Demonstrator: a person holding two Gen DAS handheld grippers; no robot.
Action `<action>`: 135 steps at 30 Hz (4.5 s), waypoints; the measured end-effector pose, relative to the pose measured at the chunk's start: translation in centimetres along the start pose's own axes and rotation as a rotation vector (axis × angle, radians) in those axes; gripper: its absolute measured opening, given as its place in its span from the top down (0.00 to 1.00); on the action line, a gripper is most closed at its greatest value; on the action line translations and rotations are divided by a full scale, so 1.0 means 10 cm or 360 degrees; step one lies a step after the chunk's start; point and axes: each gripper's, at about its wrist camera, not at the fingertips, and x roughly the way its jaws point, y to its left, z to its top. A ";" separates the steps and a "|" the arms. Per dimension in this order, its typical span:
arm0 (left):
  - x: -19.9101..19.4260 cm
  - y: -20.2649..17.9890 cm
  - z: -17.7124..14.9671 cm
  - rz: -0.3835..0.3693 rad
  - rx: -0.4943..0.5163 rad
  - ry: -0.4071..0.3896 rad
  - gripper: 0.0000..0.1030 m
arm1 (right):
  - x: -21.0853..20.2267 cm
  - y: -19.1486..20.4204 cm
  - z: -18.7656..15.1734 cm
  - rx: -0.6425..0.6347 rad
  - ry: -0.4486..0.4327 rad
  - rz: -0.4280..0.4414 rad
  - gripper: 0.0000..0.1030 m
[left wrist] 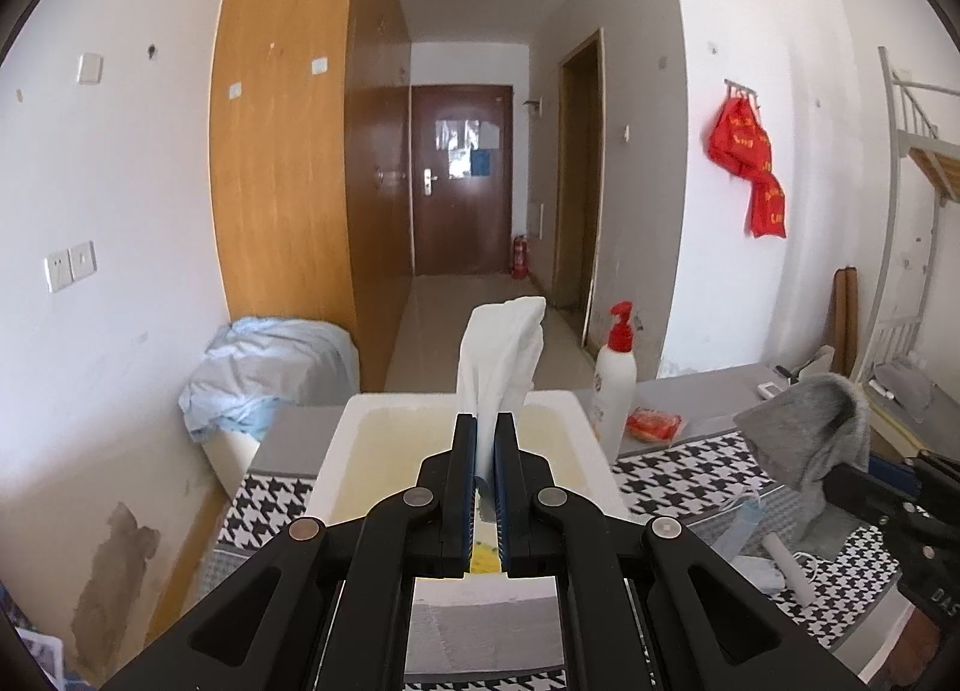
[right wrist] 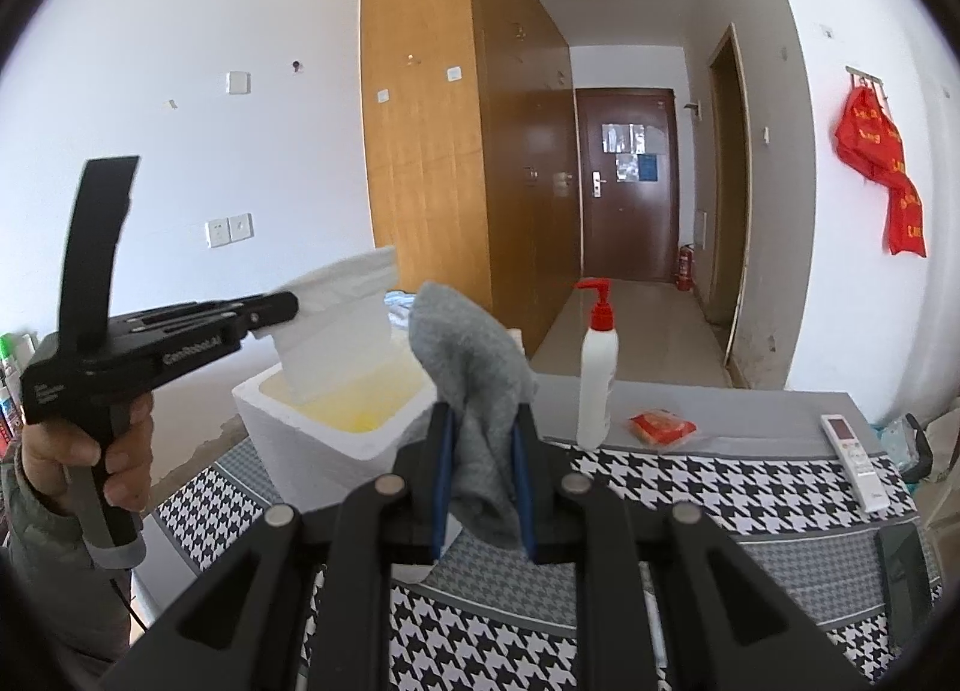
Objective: Organize soft objects
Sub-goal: 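Open the left tool to drop the white cloth into the foam box, then lower the grey sock into the foam box and open the right tool, then move both tools back from the box toward the blue-and-white packet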
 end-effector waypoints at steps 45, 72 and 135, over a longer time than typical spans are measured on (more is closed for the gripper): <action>-0.20 0.60 -0.17 0.0098 -0.0144 -0.0064 0.01 | 0.36 0.37 0.19 -0.0105 0.0023 0.0001 0.78; -0.45 0.93 -0.37 0.0235 -0.0176 -0.0087 0.01 | 0.75 0.72 0.32 -0.0163 0.0091 0.0055 0.78; -0.35 0.98 -0.83 0.0240 -0.0230 0.0020 0.01 | 0.90 0.91 0.01 -0.0172 0.0189 0.0194 0.15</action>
